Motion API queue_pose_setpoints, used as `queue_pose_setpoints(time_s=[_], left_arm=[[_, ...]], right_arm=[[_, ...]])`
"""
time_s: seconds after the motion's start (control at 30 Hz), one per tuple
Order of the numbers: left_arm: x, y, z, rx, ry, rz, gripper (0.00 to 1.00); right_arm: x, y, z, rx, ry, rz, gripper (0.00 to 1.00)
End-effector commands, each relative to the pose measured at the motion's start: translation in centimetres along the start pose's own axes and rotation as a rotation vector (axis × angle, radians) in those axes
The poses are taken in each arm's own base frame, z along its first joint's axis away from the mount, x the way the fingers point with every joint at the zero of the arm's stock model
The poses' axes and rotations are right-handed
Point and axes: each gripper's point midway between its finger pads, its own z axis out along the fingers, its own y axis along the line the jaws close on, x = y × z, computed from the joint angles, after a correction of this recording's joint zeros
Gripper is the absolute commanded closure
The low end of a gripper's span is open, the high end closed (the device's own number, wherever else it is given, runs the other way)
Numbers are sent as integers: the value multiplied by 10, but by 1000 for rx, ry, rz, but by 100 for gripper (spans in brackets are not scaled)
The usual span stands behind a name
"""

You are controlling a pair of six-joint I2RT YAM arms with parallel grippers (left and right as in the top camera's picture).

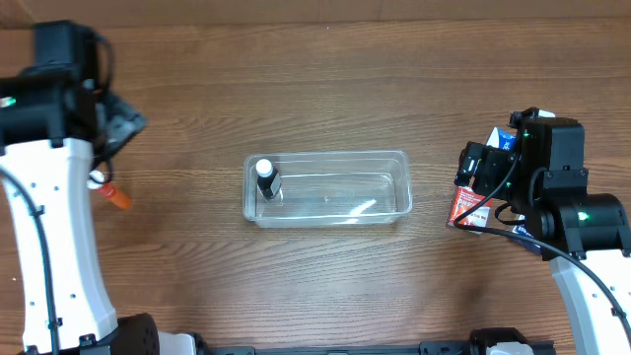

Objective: Pack container
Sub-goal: 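Move the left gripper to the orange tube and grasp it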

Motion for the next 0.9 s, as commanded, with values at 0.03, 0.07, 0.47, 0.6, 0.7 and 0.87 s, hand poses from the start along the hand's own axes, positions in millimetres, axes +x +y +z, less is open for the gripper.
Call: queue_pose_setpoints(time_s=[0.03,0.07,0.47,0.6,0.7,0.87], left_arm=[[-5,25,30,16,95,-2,0],[-6,29,40,28,116,-9,0],[9,23,172,49,316,29,0],[23,21,206,10,407,38,0],[31,21,221,-10,449,44,0],[30,23,225,-23,448,47,16]], right_arm=[[-11,2,-6,-8,-31,8,0],[-11,2,-6,-8,-31,8,0],[-11,2,-6,-8,-31,8,0],[-11,2,-6,-7,-31,8,0],[-11,2,-6,-7,-31,8,0],[-11,2,-6,-7,-31,8,0]])
